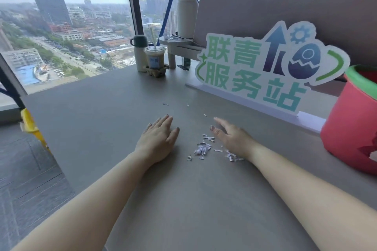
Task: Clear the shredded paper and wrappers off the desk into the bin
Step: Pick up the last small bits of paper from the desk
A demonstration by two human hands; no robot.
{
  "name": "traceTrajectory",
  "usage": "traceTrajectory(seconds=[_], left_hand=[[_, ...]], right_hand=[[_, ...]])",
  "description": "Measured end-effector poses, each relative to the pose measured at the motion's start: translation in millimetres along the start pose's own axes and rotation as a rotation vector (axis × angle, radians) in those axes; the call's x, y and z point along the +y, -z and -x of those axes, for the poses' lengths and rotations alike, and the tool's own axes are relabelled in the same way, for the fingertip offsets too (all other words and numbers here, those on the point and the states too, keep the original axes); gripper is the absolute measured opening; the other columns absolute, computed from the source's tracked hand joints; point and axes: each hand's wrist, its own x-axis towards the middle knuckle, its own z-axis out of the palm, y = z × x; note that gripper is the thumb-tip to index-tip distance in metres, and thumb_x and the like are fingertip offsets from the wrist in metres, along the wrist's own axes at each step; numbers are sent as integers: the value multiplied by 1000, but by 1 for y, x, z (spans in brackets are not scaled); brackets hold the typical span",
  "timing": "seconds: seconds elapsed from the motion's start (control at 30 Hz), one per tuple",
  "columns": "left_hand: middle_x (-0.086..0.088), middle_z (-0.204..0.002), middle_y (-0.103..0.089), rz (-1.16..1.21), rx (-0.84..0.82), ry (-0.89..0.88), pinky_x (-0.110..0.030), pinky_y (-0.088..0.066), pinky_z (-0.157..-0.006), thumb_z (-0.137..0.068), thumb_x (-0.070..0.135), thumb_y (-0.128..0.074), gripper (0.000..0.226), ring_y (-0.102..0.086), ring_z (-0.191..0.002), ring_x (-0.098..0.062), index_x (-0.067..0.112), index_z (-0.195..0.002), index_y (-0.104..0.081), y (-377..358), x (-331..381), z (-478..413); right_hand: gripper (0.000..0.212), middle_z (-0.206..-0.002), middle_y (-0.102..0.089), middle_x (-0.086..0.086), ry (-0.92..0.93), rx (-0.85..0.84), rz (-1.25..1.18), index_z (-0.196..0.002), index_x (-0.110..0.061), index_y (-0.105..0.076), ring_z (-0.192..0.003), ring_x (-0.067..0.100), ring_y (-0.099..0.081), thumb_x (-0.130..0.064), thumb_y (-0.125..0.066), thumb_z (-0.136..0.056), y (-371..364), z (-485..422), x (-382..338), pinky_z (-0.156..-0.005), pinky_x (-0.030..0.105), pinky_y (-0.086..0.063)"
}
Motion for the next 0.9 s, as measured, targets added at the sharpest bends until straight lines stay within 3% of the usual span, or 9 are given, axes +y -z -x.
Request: traceTrajectory(seconds=[0.17, 0.6, 0.73, 0.9], left_hand=[[2, -159, -10, -19, -8, 111, -33, -5, -120, -96, 46, -26, 59, -8, -146, -12, 19, -148, -15, 5, -14, -39], [4, -158, -13, -65, -32, 52, -29, -3, -119, -96, 42, -28, 58, -8, -146, -10, 19, -148, -16, 1, -31, -117], [8, -156, -20, -58, -45, -16, -28, -9, -116, -97, 34, -29, 48, -12, -145, -8, 22, -143, -29, 4, -28, -114], [10, -157, -19, -85, -98, -90, -25, -10, -116, -97, 33, -29, 47, -12, -145, -6, 25, -144, -28, 7, -21, -98]], right_hand=[[53, -154, -29, -2, 2, -26, -27, -144, -23, -31, -141, 13, -28, -43, -38, -96, -1, -45, 2, -114, 27, -19], [46, -155, -25, -4, 220, -128, 128, -143, -20, -32, -144, 8, -15, -31, -35, -99, -23, -152, -2, -115, 22, -6], [39, -150, -36, -5, 250, -130, 63, -136, -20, -46, -142, 7, -22, -26, -36, -99, -21, -154, -1, -116, 23, -9], [34, -143, -46, -5, 255, -119, 17, -128, -18, -55, -138, 7, -32, -23, -39, -98, -15, -133, 0, -114, 20, -17]])
